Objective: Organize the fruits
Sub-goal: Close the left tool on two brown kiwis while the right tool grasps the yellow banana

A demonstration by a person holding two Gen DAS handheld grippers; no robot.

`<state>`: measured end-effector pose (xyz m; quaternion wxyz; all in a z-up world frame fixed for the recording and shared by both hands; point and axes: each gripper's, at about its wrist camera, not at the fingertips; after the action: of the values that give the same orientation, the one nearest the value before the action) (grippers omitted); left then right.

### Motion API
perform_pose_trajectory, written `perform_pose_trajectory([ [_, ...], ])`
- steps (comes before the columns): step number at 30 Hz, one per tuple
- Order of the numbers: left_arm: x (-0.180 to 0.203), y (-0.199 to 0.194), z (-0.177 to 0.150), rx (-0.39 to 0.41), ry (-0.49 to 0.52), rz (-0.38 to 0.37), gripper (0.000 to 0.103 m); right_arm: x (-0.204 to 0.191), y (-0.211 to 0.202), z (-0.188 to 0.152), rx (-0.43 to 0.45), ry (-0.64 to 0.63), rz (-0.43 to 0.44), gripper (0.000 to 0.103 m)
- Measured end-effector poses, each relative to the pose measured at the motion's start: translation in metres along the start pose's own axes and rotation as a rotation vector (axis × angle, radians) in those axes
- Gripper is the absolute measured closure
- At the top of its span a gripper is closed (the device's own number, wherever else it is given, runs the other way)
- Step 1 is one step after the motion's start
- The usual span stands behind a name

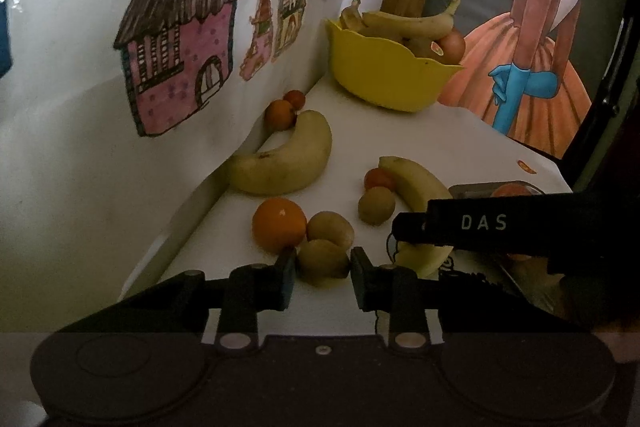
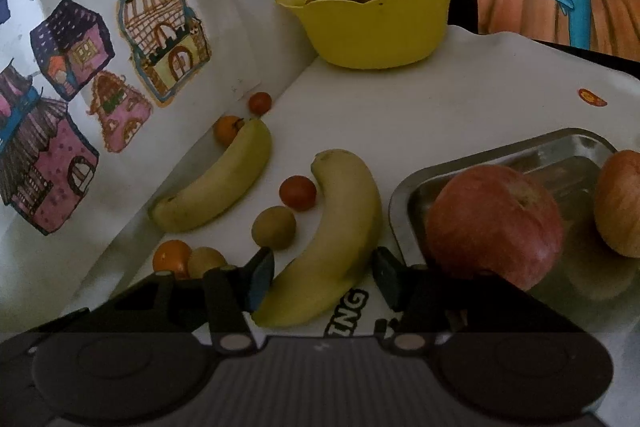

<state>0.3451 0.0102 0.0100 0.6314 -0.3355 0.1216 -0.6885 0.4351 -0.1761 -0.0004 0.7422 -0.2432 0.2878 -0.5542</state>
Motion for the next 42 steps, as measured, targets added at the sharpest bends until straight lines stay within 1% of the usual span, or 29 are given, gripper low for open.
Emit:
perform_pose_trajectory([
  [6,-0.005,-0.015,-0.007,-0.016,-0.028,0.001,0.072,0.002,-0.006,-0.005,-0.015,0.004,0.023,0.05],
  [12,-0.01,-0.039,-0.023,-0.032,-0.038,-0.013,0.072,0.0,-0.021,-0.018,-0.046,-0.008,0.048,0.057],
  [17,-0.016,-0.059,-0.036,-0.039,-0.05,-0.014,0.072,-0.003,-0.041,-0.035,-0.066,-0.046,0.063,0.063],
  [24,-0.022,-0.09,-0.058,-0.05,-0.045,-0.028,0.072,-0.007,-0.079,-0.068,-0.111,-0.119,0.108,0.067],
  [26,-0.023,-0.096,-0.063,-0.051,-0.046,-0.032,0.072,-0.009,-0.09,-0.078,-0.133,-0.134,0.127,0.072],
  [28,-0.024,-0.099,-0.066,-0.046,-0.044,-0.033,0.072,-0.012,-0.098,-0.087,-0.143,-0.151,0.133,0.072],
  [30,-0.024,-0.099,-0.067,-0.033,-0.05,-0.025,0.069,-0.018,-0.106,-0.092,-0.114,-0.195,0.116,0.068],
  [31,-0.024,-0.099,-0.066,-0.027,-0.052,-0.02,0.067,-0.02,-0.108,-0.093,-0.089,-0.207,0.11,0.059],
  [32,-0.024,-0.099,-0.066,-0.021,-0.049,-0.017,0.061,-0.022,-0.11,-0.091,-0.063,-0.211,0.105,0.047],
  [33,-0.023,-0.1,-0.067,-0.013,-0.048,-0.015,0.056,-0.023,-0.111,-0.09,-0.043,-0.217,0.095,0.044],
  [35,-0.022,-0.099,-0.066,-0.002,-0.039,-0.011,0.052,-0.028,-0.109,-0.086,0.013,-0.244,0.058,0.042],
  [37,-0.021,-0.096,-0.067,0.0,-0.028,-0.008,0.05,-0.028,-0.101,-0.082,0.049,-0.264,0.027,0.041],
  [40,-0.019,-0.092,-0.067,0.01,-0.005,0.001,0.049,-0.025,-0.082,-0.074,0.06,-0.252,0.026,0.041],
  [42,-0.019,-0.09,-0.066,0.013,0.002,-0.001,0.048,-0.023,-0.073,-0.072,0.05,-0.246,0.038,0.047],
])
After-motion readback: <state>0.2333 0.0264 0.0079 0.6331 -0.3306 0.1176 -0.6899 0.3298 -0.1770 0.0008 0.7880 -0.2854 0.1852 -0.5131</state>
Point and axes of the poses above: each gripper's, at about its wrist camera, not at the fingertips, and y roughly the way its jaws point, x to its right, z to its top, and after that the axes turned 7 degrees about -y, right-handed
